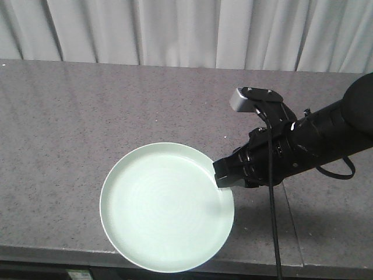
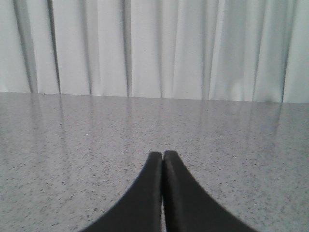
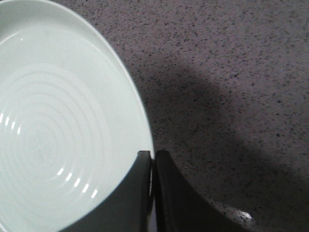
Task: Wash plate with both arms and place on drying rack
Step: 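Raise the held plate toward the robot with the right gripper, then drive the base away from the counter holding the plate in the right gripper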
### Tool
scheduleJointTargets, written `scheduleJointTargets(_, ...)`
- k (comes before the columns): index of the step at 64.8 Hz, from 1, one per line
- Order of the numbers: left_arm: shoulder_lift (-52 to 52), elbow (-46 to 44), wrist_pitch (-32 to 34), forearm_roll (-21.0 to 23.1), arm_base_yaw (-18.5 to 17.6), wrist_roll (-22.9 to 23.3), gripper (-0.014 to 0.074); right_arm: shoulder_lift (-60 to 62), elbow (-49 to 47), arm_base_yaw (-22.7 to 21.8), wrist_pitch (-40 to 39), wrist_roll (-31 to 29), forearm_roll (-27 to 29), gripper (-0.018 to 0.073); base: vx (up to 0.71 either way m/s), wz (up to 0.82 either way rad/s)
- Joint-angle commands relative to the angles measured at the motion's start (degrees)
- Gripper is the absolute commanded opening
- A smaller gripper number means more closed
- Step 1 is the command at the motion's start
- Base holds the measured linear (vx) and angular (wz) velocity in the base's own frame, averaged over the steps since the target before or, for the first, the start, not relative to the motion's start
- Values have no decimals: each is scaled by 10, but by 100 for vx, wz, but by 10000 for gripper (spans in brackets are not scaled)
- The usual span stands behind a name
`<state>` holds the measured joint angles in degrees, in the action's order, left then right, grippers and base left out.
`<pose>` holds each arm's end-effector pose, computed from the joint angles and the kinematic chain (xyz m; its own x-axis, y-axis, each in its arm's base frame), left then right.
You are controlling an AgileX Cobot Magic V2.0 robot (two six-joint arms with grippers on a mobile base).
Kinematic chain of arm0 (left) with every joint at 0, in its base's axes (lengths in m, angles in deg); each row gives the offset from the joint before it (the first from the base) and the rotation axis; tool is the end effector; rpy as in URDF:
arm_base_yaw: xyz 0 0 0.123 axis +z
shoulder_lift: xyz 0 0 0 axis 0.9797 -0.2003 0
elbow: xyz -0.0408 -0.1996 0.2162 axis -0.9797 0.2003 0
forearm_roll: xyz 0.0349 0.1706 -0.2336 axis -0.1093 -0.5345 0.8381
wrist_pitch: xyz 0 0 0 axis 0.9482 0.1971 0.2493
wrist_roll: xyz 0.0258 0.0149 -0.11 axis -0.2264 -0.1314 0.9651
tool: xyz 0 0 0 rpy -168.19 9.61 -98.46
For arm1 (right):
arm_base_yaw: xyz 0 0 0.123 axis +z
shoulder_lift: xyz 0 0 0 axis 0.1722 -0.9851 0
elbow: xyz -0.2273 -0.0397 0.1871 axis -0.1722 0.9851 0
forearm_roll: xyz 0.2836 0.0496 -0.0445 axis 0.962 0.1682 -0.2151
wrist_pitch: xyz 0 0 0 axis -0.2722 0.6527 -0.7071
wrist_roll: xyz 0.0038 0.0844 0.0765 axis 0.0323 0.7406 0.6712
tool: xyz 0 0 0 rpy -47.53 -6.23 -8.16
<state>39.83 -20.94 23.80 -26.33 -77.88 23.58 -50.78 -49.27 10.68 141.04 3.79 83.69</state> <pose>0.1078 0.0010 0.2009 0.0406 -0.0457 -0.9981 -0.0076 0.9989 -0.0461 0.2964 0.1694 0.2819 -0.8320 -0.2604 -0.4898 -0.4924 0.7533 0.4359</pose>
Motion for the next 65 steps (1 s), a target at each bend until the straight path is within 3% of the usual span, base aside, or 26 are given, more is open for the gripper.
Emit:
scheduleJointTargets(1, 8, -17, 42, 1, -3, 2, -6, 22, -15, -2, -12, -4, 24, -1, -6, 25)
scheduleJointTargets(65, 8, -17, 42, 1, -3, 2, -6, 22, -15, -2, -10, -5, 24, -1, -9, 36)
